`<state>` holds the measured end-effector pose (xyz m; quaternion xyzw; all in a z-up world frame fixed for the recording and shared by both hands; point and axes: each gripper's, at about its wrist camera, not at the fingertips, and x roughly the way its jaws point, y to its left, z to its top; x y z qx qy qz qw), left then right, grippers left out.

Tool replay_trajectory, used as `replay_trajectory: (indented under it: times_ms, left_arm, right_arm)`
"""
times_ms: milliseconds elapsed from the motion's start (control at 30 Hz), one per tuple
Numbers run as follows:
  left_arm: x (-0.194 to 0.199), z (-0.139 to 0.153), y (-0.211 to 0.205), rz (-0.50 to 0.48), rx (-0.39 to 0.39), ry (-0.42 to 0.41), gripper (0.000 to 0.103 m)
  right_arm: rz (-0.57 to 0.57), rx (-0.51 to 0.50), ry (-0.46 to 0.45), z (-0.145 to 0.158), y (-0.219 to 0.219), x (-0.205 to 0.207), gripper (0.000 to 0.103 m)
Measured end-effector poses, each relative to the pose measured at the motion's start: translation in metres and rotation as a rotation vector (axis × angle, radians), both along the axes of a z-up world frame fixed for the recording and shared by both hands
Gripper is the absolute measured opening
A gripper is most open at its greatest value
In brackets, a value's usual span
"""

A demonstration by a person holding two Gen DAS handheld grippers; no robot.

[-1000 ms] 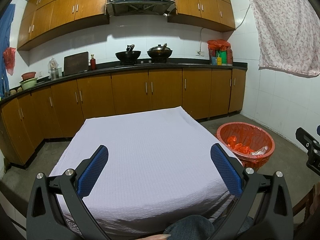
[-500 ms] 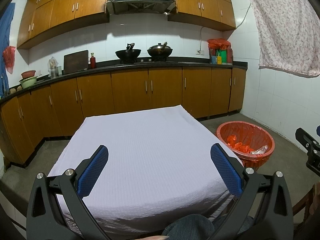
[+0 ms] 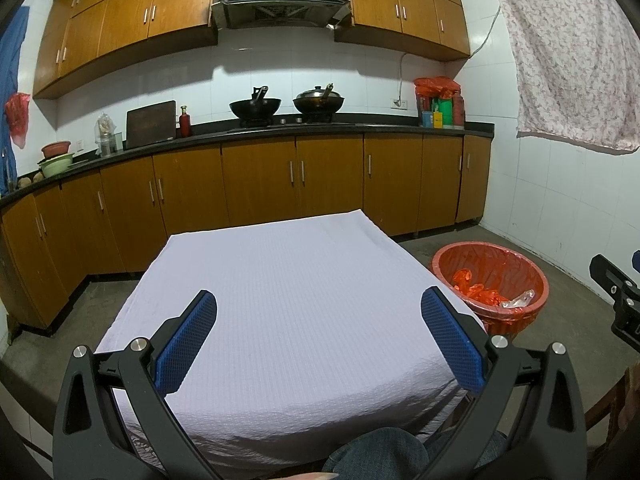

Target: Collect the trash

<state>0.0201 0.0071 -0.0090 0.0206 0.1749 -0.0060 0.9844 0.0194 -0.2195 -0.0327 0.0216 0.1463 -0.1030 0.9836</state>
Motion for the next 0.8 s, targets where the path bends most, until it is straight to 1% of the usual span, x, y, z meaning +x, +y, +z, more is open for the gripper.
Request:
replay_trajectory:
  times_ms: [700, 800]
  left_arm:
    - [0.0000, 0.0010, -0.0003, 0.001, 0.000, 0.003, 0.101]
    - [-0.0014, -0.0037, -0.0013, 0.001, -0.003, 0.006, 0.101]
  right_arm:
    - [0.000, 0.000, 0.001, 0.0006, 0.0006, -0.0001, 0.099]
    - [0.001, 0.000, 0.001, -0.0004, 0.0005, 0.0006, 0.099]
